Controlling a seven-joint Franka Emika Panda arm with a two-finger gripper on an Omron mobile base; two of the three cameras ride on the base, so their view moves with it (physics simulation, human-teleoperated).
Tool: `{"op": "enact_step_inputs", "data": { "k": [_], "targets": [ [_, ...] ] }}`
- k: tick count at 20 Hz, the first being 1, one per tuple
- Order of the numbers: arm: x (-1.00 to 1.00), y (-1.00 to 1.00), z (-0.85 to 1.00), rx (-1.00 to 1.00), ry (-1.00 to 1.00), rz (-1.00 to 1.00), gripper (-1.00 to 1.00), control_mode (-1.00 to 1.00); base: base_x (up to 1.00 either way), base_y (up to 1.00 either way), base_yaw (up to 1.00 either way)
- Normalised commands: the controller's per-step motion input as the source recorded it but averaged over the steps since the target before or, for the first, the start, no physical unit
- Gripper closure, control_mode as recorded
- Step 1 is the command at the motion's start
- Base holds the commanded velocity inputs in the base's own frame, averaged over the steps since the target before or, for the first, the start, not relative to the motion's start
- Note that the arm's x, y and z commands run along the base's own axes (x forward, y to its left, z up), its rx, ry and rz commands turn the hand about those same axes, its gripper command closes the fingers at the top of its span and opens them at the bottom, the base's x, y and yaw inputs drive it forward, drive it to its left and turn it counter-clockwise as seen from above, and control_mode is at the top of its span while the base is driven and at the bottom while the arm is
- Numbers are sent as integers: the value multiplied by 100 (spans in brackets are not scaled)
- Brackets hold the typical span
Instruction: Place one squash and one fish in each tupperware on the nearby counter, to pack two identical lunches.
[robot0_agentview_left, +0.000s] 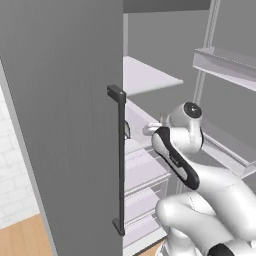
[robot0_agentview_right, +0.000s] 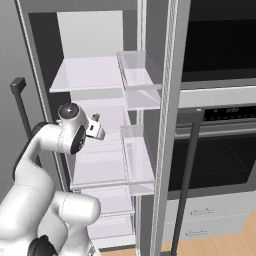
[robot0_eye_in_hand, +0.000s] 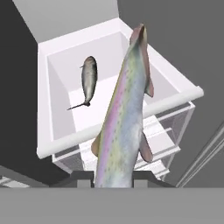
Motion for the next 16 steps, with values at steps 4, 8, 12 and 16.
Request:
{"op": "enact_step_inputs", "data": {
  "k": [4,8,12,16],
  "targets": [
    [-100,-31,51,-6,3,8,100,-100,0,0,0],
    [-100,-1,50,-11,0,9,100,-100,0,0,0],
    [-100,3,33,-17,0,5,100,-100,0,0,0],
    [-50,0,4,-8,0,3,100,100,-50,0,2]
  ]
}}
